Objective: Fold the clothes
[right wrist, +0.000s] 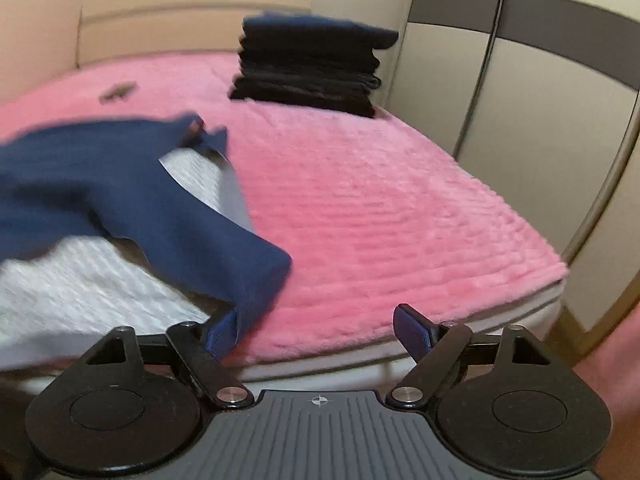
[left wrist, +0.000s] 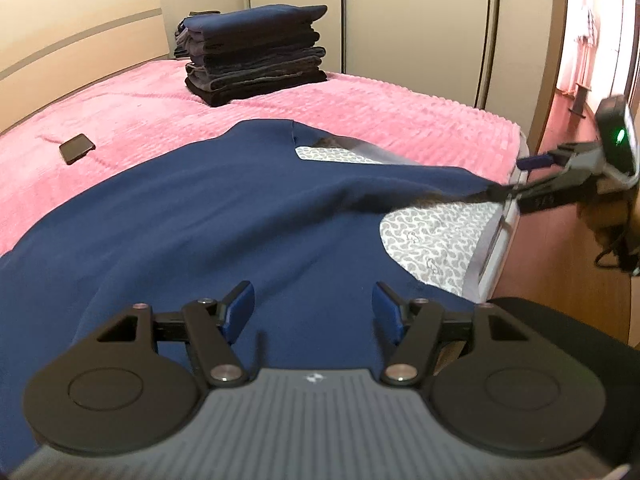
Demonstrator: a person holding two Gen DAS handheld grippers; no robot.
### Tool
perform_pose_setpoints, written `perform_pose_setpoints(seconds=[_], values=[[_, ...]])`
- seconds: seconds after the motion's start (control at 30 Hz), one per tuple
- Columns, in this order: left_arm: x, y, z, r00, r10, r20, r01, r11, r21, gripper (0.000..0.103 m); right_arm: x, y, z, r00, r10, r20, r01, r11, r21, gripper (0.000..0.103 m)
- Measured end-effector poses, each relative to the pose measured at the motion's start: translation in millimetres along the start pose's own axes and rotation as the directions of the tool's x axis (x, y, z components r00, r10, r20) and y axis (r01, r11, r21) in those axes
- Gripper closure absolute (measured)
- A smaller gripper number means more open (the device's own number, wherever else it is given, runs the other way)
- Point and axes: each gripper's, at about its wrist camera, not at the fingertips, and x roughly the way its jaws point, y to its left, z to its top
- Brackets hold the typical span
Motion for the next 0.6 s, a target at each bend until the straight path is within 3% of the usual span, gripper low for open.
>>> perform_pose_setpoints(seconds=[0.17, 0.37, 0.43, 0.6], values=[[10.1, -16.5, 6.6, 0.999, -0.054, -0.007, 0.055, 0.997, 0.052, 0.042, -18.3, 5.2, 15.7, 0.994, 0.086, 0.065, -0.084, 0.996, -0.042, 0.022], [45.5, -45.7, 25.2, 0.994, -0.094, -0.049, 0.099, 0.988, 0.116, 0.054, 2.2, 14.1, 21.3, 0.987, 0.156, 0.030, -0.152, 0.983, -0.103, 0.022], [61.4, -48.5, 28.9, 0.994, -0.072, -0.082, 0.081, 0.990, 0.114, 0.074, 14.2, 17.4, 17.9, 0.988, 0.156, 0.007, -0.153, 0.980, -0.127, 0.022], [80.9, -47.8, 30.1, 0.988, -0.008, -0.152, 0.031, 0.988, 0.148, 0.101, 32.2, 16.6, 8.6, 0.995, 0.100, -0.015, -0.101, 0.985, -0.142, 0.022]])
